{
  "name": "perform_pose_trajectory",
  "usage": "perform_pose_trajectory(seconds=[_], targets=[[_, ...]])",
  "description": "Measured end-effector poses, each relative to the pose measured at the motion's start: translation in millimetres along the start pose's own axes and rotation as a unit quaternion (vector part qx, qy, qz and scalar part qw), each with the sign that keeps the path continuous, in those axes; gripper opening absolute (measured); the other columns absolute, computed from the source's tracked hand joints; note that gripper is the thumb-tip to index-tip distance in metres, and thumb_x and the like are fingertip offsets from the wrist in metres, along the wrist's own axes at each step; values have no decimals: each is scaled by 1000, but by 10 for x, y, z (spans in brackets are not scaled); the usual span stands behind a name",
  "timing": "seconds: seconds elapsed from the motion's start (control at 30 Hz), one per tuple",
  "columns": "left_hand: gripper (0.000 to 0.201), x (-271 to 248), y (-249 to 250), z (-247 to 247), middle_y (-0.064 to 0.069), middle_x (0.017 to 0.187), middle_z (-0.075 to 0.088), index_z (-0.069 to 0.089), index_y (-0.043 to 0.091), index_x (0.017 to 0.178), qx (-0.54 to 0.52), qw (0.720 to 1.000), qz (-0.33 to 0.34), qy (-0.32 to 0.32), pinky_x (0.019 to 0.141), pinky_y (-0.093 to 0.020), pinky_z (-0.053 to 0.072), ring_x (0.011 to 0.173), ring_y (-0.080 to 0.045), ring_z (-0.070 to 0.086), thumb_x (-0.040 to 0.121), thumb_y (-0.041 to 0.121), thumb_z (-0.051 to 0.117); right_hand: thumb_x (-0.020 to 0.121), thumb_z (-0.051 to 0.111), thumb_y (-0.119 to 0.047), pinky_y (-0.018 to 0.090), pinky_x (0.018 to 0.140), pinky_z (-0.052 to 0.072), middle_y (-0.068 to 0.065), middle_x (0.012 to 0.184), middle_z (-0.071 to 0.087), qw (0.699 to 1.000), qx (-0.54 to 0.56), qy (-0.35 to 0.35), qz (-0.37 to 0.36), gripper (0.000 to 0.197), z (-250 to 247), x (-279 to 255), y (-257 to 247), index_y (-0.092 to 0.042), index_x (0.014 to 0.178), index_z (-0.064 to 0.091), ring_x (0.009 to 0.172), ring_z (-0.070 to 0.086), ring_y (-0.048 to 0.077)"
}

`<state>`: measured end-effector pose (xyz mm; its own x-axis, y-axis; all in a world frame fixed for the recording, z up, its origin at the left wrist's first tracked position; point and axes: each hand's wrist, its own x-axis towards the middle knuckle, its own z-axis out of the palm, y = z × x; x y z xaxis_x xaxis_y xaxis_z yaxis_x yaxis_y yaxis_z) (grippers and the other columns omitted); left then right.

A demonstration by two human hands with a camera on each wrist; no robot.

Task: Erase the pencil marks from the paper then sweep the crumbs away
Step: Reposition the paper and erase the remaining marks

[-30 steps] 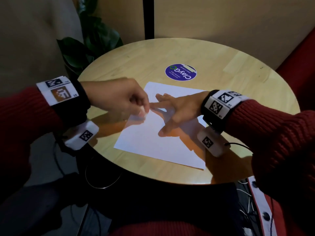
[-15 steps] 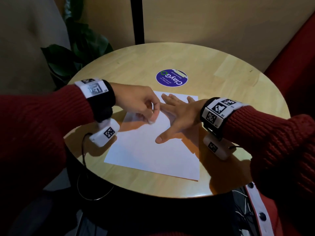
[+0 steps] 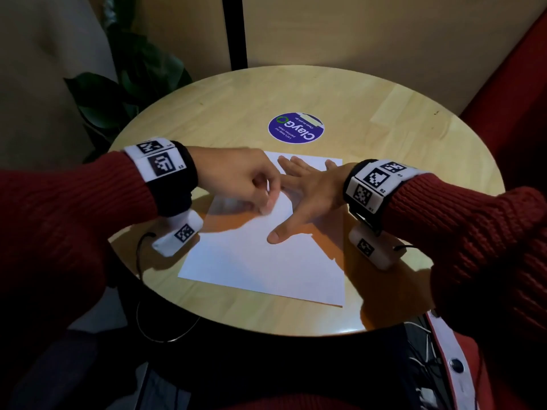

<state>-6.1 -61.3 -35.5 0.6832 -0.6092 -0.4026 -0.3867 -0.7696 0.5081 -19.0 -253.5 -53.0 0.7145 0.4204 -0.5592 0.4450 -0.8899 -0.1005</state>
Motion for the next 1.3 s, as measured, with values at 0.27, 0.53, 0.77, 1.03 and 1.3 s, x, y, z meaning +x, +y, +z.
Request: perform_pose_trajectory(seconds=[0.27,0.53,0.77,1.03,1.3], targets=[[3,-135,54,93,5,79,77,79,27,96,45,998,20,45,69,-20,48,68,-3,64,95,24,78,48,65,-101,73,121,-4,-8,168,-34,1000,-23,-20,0,143,-49,41,33,-58,155,-20,155,-30,16],[3,-322,105,225,10,77,77,81,26,96,11,999,37,5,65,-13,46,66,1,64,95,24,81,32,64,-105,71,122,-4,-14,168,-32,999,-21,-29,-1,158,-71,107,92,-56,155,-23,154,-30,12],[7,-355,136,252,11,77,76,79,32,93,20,998,37,53,65,-13,44,67,-1,64,95,26,81,61,70,-91,62,125,-9,-12,170,-27,999,23,-28,-2,134,-89,93,119,-54,159,-14,154,-29,10],[5,-343,328,196,10,79,77,78,26,96,-20,994,73,74,67,-17,49,69,1,66,97,22,79,52,57,-97,67,123,-5,-3,174,-16,997,44,-29,-49,113,-79,210,132,-65,153,19,156,-28,19],[4,-143,467,483,9,87,78,76,26,97,49,992,106,42,78,-24,53,88,-4,70,97,23,73,98,49,-47,44,125,-7,0,175,-12,996,79,4,-44,78,-96,34,173,-33,166,15,160,-16,18]])
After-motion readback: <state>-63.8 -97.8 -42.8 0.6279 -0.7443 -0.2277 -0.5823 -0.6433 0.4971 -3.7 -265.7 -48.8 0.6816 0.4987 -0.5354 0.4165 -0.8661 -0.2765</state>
